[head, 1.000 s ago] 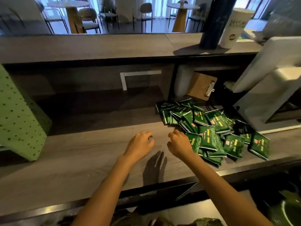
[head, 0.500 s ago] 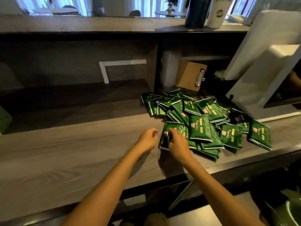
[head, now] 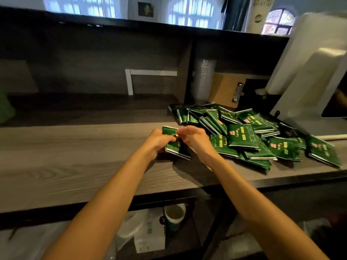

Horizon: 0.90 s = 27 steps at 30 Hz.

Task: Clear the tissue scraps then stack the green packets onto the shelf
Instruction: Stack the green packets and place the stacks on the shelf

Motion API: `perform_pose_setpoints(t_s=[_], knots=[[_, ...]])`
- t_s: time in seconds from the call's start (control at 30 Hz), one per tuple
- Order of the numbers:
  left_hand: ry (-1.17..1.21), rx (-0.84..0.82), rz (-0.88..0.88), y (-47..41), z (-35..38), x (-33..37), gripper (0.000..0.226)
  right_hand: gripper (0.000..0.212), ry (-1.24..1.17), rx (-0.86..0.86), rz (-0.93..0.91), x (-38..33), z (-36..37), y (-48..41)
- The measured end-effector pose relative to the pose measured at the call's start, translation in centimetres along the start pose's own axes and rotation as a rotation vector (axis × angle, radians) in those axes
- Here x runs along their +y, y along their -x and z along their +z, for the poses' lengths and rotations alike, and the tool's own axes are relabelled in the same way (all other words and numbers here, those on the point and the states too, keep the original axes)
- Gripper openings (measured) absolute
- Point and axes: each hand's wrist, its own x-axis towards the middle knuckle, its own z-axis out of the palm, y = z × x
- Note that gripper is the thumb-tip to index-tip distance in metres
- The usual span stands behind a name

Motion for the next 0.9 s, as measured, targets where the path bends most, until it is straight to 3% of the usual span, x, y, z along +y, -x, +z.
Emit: perform_pose_setpoints(t_s=[0.13,0.23,0.33,0.4,0.53,0.6,0.7,0.9], knots=[[0.039,0.066,0.063,0.3,0.8,1.0,0.011,0.032,0.373,0.233,-0.124,0.3,-1.3,-0.1],[0.043,0.104,0.114,-0.2,2.1,2.1,0.045,0.036,0.698,0.347,-0.159,0.7,-3.6,-0.6],[0.022,0.114,0.156,-0.7,3.6,2.8,0.042,0.045,1.097,0.371,-0.018,1.3,-5.8,-1.0],[0.002,0.116,0.162,-1.0,4.4,2.7,0.034,0.055,1.204,0.364,0.127,1.5,-6.8,-1.0],[0.019,0.143,0.173,-2.3,4.9,1.7,0.021,0.06,1.191,0.308,0.4,1.9,-8.2,-0.8],[0.07,0.159,0.185,-2.8,4.7,1.7,0.02,0.06,1.146,0.275,0.437,2.1,-8.3,-0.9],[0.174,0.136,0.184,-2.9,4.6,2.0,0.021,0.049,1.071,0.283,0.283,2.1,-7.7,-1.1],[0.054,0.291,0.151,-4.0,2.4,1.3,0.03,0.049,0.957,0.191,-0.012,1.5,-5.5,-2.0]])
